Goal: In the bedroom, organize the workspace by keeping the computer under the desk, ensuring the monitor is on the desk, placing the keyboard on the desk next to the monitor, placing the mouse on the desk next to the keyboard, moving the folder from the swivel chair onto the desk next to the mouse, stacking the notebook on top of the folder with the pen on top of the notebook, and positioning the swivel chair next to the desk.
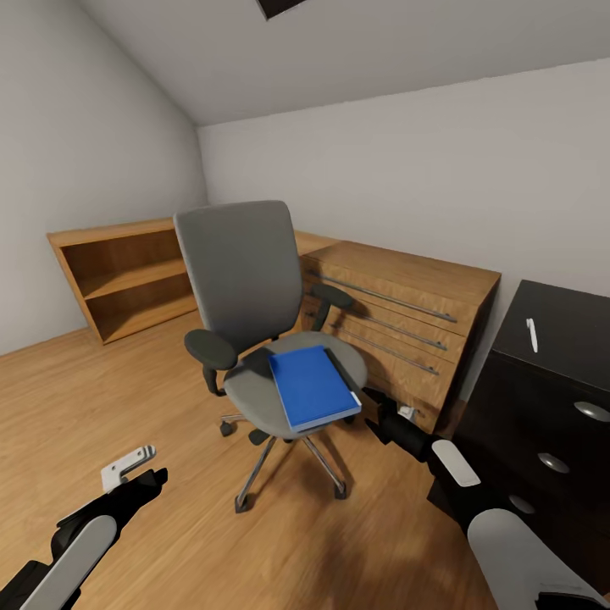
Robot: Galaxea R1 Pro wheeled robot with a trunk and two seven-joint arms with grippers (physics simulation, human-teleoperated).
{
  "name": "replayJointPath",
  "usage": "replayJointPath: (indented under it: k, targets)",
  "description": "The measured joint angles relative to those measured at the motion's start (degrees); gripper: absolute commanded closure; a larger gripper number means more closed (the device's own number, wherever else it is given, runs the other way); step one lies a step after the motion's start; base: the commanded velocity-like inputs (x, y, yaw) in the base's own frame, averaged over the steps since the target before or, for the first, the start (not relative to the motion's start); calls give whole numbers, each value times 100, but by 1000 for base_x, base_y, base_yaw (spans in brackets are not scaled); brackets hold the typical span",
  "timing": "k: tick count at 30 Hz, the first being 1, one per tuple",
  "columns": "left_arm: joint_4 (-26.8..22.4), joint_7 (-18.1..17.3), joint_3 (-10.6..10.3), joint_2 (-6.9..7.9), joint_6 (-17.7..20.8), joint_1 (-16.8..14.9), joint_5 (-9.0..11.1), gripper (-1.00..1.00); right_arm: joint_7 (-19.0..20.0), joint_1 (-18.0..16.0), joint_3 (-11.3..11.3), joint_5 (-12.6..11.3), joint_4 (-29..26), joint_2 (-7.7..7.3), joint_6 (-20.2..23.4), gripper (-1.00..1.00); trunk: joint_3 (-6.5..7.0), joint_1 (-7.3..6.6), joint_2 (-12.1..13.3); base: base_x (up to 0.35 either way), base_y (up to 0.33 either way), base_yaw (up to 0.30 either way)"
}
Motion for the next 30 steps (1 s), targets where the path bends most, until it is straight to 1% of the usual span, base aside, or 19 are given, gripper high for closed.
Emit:
replayJointPath:
  k: [6, 13, 15, 16, 30]
  targets:
    - [13, 4, 9, 13, -6, 0, -3, -100, -2, 0, -7, 5, 1, 33, -1, -100, 0, -1, 0, 83, 0, 0]
    - [50, 6, 13, 14, -2, 0, 3, -100, -2, 0, 0, 10, 16, 48, -21, -100, 0, 0, 0, 11, 0, 0]
    - [67, 6, 17, 14, -2, 0, 1, -100, -2, 0, 10, 26, 133, 104, -41, -100, 0, 0, 0, 0, 0, 0]
    - [68, 6, 17, 14, -2, 0, 0, -100, -1, 0, 10, 26, 143, 108, -43, -100, 0, 0, 0, 0, 0, 0]
    - [70, 6, 18, 14, -9, 0, -14, -100, -1, 0, 11, 34, 164, 115, -53, -100, 0, -1, 0, 12, 0, 0]
